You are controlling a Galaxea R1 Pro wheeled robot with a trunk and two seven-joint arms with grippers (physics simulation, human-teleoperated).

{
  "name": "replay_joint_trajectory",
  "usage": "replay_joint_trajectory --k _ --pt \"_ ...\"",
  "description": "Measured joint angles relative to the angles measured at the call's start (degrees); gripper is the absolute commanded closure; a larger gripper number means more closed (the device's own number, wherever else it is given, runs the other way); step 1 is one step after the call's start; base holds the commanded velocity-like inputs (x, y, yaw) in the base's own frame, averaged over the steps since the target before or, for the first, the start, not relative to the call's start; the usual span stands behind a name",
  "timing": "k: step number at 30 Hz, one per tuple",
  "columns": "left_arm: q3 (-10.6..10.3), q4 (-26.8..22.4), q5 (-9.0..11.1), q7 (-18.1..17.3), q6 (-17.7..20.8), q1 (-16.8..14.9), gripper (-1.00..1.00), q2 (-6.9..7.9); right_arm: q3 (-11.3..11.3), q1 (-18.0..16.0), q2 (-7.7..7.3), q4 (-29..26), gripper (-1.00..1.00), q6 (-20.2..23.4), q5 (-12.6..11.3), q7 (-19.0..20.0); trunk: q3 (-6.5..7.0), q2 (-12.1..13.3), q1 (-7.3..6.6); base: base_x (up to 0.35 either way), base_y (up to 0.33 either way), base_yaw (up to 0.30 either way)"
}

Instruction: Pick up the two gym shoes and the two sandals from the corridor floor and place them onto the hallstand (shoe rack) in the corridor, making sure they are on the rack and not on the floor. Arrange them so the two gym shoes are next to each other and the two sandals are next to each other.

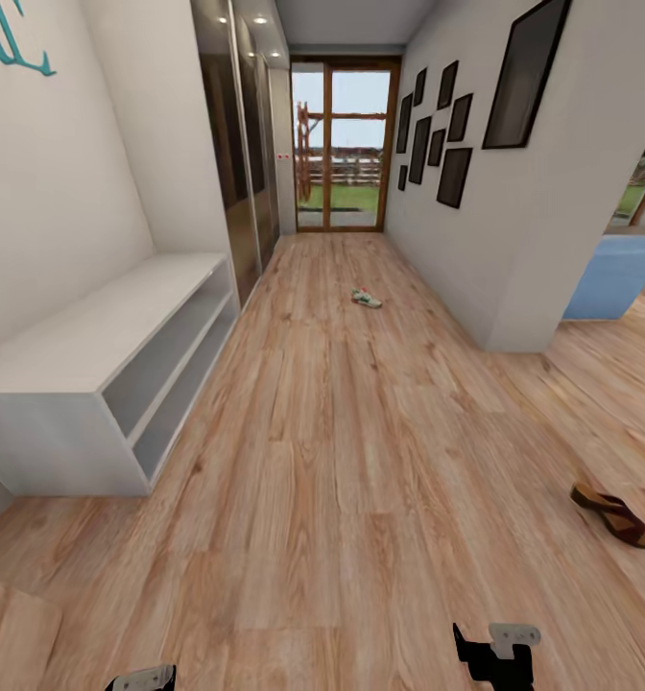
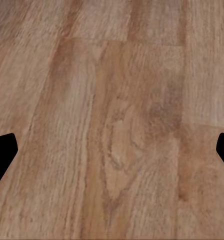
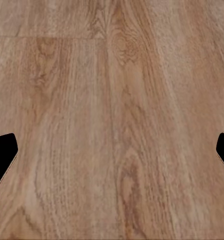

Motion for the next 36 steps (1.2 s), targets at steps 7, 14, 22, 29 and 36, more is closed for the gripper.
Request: replay_joint_trajectory --k 7,14,22,29,36 --pt "0.0 0.0 0.0 0.0 0.0 0.0 -1.0 0.0 0.0 0.0 0.0 0.0 -1.0 0.0 0.0 0.0 0.0 0.0 0.0 0.338 0.0 0.0" --pt "0.0 0.0 0.0 0.0 0.0 0.0 -1.0 0.0 0.0 0.0 0.0 0.0 -1.0 0.0 0.0 0.0 0.0 0.0 0.0 0.338 0.0 0.0" --pt "0.0 0.0 0.0 0.0 0.0 0.0 -1.0 0.0 0.0 0.0 0.0 0.0 -1.0 0.0 0.0 0.0 0.0 0.0 0.0 0.338 0.0 0.0" --pt "0.0 0.0 -0.1 0.0 0.0 0.0 -1.0 -0.03 0.0 0.0 0.0 0.0 -1.0 0.0 0.0 0.0 0.0 0.0 0.0 0.338 0.0 0.0" --pt "0.0 0.0 -0.1 0.0 0.0 0.0 -1.0 -0.04 0.0 0.0 0.0 0.0 -1.0 0.0 0.0 0.0 0.0 0.0 0.0 0.338 0.0 0.0"
